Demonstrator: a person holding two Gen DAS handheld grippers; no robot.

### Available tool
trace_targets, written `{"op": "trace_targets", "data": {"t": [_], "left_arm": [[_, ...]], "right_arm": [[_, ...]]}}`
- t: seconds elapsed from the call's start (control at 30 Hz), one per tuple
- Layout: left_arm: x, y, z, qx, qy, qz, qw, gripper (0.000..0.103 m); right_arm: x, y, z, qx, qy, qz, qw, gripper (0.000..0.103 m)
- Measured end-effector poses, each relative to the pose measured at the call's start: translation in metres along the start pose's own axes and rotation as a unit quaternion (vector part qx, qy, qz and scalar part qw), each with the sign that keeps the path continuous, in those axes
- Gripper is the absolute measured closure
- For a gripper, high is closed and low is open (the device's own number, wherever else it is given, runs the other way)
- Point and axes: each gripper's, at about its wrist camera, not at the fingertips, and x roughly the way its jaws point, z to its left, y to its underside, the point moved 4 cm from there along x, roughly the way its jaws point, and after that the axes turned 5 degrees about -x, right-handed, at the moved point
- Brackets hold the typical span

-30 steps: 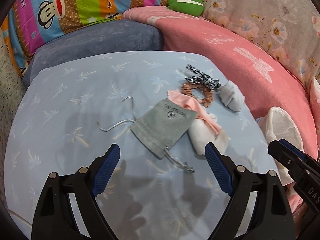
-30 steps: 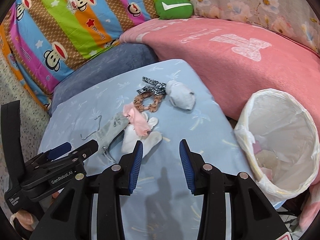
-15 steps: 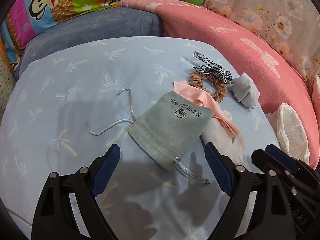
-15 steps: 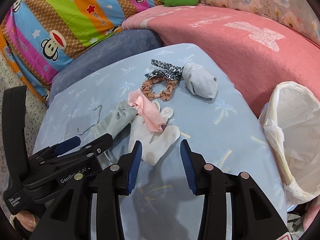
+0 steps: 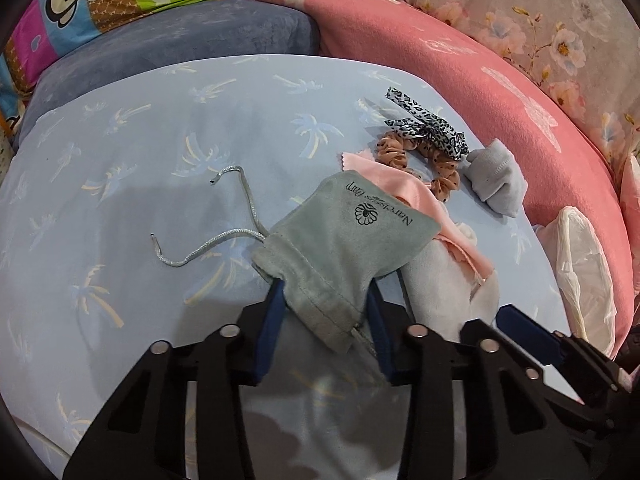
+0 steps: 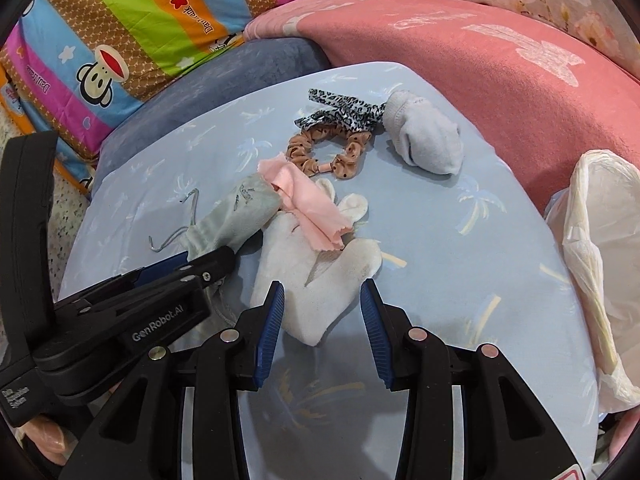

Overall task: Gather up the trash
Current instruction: 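Lift the grey pouch with the left tool while the right tool grasps the other white glove, then carry the grey pouch and white glove to the bin with both tools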

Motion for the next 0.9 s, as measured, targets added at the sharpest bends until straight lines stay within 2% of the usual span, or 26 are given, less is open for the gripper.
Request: {"op": "trace_targets", "data": {"t": [0.07, 0.17, 0.3, 0.33, 0.57, 0.9], "left_arm": [[-0.001, 0.0, 0.002, -0.001, 0.001, 0.0, 1.0, 0.076], [-0.005, 0.0, 0.002, 0.0, 0.0, -0.004, 1.0, 0.085], [-0.011, -0.001, 0.003, -0.002, 0.0, -0.008, 1.0, 0.093], [-0.012, -0.001, 0.002, -0.003, 0.001, -0.008, 1.0, 0.094], [-0.029, 0.001, -0.006, -0.003, 0.01, -0.018, 0.9998, 0.098], [-0.068, -0.001, -0.035, 0.018, 0.026, -0.056, 0.9979, 0.099]], "right_arm": [[0.005, 0.002, 0.0, 0.006, -0.005, 0.005, 1.0, 0.065], [0.008, 0.003, -0.002, 0.018, -0.011, 0.008, 1.0, 0.074], [0.006, 0.004, -0.005, 0.025, -0.011, 0.009, 1.0, 0.098], [0.004, 0.003, -0.004, 0.025, -0.011, 0.006, 1.0, 0.1], [-0.029, -0.002, -0.003, 0.017, -0.009, -0.028, 0.999, 0.101], [-0.103, -0.016, -0.001, 0.008, -0.012, -0.102, 0.995, 0.101]]}}
